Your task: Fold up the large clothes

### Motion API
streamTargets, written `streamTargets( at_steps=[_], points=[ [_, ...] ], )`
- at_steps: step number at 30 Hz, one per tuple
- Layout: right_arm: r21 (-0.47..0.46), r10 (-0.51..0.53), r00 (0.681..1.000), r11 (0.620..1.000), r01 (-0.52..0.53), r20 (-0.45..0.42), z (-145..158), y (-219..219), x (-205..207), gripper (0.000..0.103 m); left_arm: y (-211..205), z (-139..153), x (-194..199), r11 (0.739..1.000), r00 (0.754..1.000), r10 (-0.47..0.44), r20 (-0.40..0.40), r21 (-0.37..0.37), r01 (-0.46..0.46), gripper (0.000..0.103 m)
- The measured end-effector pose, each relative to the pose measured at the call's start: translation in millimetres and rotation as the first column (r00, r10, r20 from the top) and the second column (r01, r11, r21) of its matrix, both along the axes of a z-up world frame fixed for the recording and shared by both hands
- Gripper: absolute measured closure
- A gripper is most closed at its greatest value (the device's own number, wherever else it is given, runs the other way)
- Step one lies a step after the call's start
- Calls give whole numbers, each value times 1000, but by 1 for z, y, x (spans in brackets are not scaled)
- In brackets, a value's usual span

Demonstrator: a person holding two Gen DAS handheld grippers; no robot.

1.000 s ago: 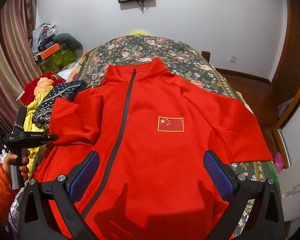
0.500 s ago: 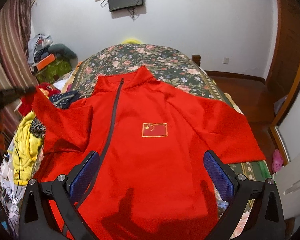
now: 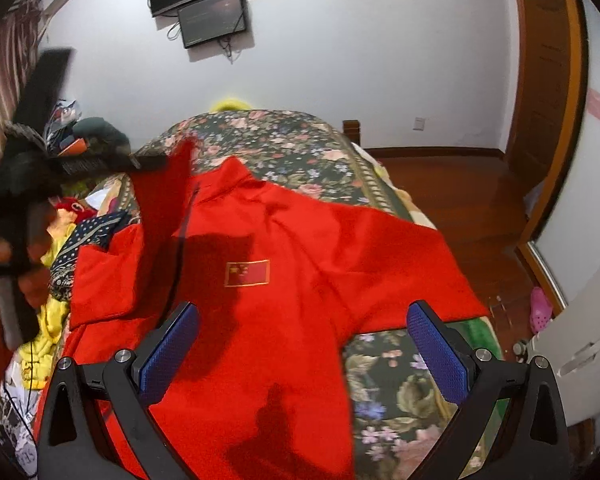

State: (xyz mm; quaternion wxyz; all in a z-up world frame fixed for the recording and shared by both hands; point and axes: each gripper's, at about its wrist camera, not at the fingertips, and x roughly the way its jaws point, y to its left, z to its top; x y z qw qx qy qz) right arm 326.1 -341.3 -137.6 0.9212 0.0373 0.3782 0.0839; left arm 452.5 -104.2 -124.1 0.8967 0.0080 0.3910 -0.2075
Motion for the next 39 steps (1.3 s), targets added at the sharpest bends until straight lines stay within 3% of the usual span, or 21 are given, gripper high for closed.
streamTargets(
  at_steps=[6,9,13,16,19,21,23,28,32,39],
  points=[
    [-6,-48,998,999,48,-41,-16,-23,6,0,-51,-66,10,993,977,-105,-188,34,113,102],
    [8,-69,995,997,70,-70,-26,-33,8,0,-69,-95,11,988,950,-135,-283,33,150,101],
    [13,-87,992,996,89,-95,-35,-40,10,0,-79,-117,12,985,924,-159,-347,3,171,101],
    [9,-95,990,995,97,-108,-39,-43,11,0,-85,-121,9,984,915,-157,-372,21,178,95],
    [8,-102,989,995,104,-109,-39,-44,9,0,-84,-115,5,983,921,-156,-358,35,180,79],
    [10,-106,989,994,107,-106,-37,-46,9,0,-78,-104,-1,984,934,-153,-322,39,174,62],
    [14,-109,988,994,111,-105,-35,-48,9,0,-66,-88,-4,988,954,-130,-269,51,149,56],
    [30,-123,988,992,126,-89,-24,-57,15,0,-29,-58,-12,991,986,-64,-155,109,82,47],
    [50,-142,987,988,145,-71,-11,-72,24,0,11,-47,-15,989,995,18,-97,149,-4,41],
    [93,-196,972,974,209,-133,-19,-106,51,0,72,-75,-12,973,980,144,-138,201,-115,40]
  ],
)
